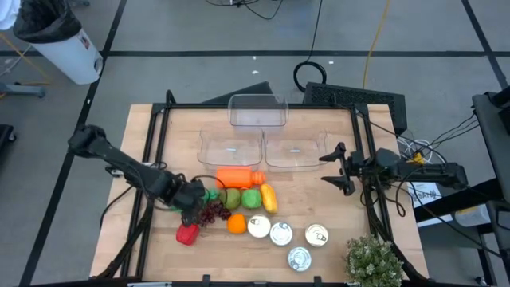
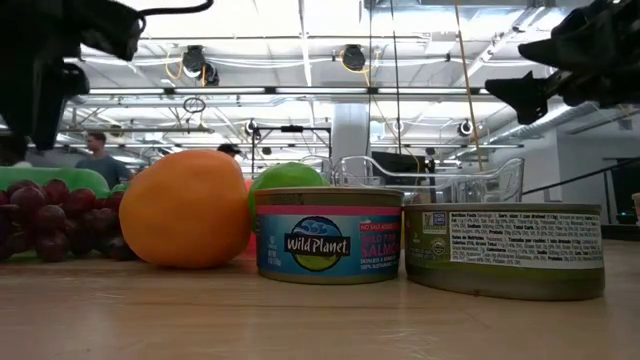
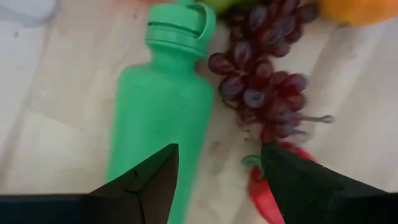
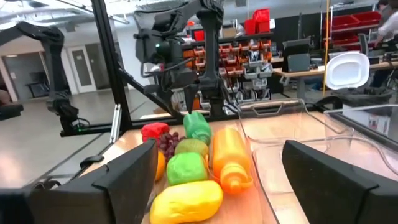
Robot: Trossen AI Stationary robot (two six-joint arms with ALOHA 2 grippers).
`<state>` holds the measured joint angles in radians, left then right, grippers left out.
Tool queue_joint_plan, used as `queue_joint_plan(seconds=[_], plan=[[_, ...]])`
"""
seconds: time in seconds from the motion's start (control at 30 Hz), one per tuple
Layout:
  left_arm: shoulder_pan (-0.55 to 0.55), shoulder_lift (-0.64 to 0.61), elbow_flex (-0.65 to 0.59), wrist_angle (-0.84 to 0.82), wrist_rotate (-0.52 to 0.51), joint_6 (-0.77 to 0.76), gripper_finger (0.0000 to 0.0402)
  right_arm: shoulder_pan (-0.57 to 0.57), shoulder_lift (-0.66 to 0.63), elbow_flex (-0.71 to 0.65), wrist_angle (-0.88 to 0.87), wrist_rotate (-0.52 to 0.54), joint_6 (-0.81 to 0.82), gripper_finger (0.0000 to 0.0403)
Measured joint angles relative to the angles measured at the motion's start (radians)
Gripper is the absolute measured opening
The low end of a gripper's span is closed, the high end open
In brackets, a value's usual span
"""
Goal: Pick & Place Food Item
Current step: Put the green water bottle into the top transparent bin
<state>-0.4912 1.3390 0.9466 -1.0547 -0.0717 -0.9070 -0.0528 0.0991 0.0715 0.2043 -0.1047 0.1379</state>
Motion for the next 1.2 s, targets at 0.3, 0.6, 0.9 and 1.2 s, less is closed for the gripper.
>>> queue_joint_plan(seconds=[0.3,0.6,0.9,1.2], plan=[[0.000,0.105,-0.002,-0.126,-0.061,0.079,0.0236,0.000,0.033,0.000,0.001,0.000,0.007,0.0325],[-0.004,0.107,-0.098,-0.001,-0.105,0.030,0.0237,0.000,0.040,0.000,0.001,0.000,0.007,0.0323],[-0.004,0.112,-0.116,0.025,-0.142,-0.015,0.0237,0.000,0.048,0.000,-0.001,-0.001,0.007,0.0322],[-0.010,0.112,-0.116,0.036,-0.119,-0.033,0.0250,0.000,0.048,0.000,-0.001,-0.001,0.007,0.0322]])
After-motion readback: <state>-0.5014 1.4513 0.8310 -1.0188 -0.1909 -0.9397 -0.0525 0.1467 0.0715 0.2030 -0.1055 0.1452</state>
